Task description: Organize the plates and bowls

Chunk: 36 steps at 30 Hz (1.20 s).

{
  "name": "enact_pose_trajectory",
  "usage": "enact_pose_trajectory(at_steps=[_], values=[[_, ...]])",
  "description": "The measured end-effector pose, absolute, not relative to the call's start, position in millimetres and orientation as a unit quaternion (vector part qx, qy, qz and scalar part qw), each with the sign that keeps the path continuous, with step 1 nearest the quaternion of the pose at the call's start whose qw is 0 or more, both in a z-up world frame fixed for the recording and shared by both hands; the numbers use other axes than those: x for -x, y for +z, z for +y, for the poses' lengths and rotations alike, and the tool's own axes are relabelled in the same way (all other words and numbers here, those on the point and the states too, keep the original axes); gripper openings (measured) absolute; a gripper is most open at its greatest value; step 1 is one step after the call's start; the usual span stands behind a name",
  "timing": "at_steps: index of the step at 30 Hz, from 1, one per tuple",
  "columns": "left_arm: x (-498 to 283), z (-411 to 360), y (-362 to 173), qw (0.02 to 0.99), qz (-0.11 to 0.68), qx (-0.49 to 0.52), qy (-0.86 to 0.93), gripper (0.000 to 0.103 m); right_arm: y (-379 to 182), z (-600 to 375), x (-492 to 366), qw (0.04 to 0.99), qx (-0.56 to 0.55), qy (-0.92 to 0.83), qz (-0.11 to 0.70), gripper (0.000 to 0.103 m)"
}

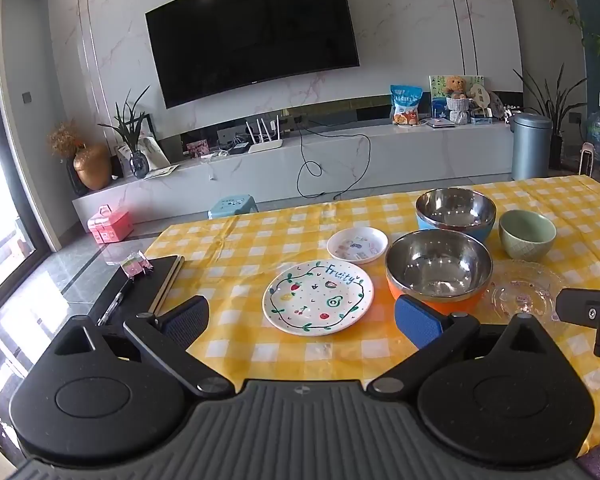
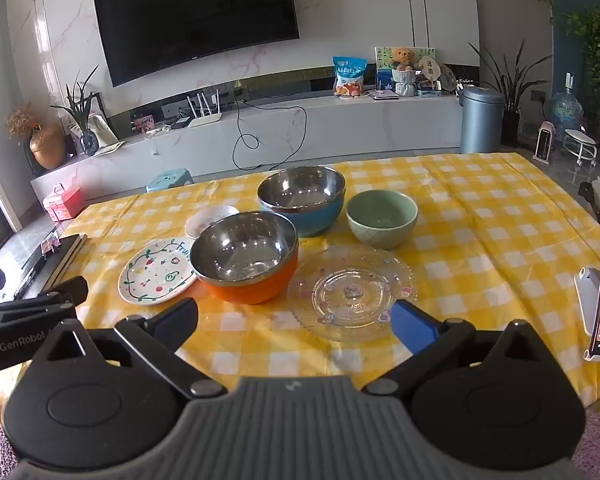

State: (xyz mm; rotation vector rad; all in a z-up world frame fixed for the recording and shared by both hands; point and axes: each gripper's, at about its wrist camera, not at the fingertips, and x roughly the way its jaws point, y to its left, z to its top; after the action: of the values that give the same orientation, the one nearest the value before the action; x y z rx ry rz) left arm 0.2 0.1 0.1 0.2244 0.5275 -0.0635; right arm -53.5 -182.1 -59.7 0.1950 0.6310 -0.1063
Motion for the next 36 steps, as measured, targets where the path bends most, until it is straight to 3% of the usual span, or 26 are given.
enact_pose_trajectory(at_steps=[36], values=[[1, -4, -12, 0.955, 0.273, -0.106, -0.038, 0.103, -61, -180, 55, 0.94, -0.099, -0.054, 0.321, 0.1]])
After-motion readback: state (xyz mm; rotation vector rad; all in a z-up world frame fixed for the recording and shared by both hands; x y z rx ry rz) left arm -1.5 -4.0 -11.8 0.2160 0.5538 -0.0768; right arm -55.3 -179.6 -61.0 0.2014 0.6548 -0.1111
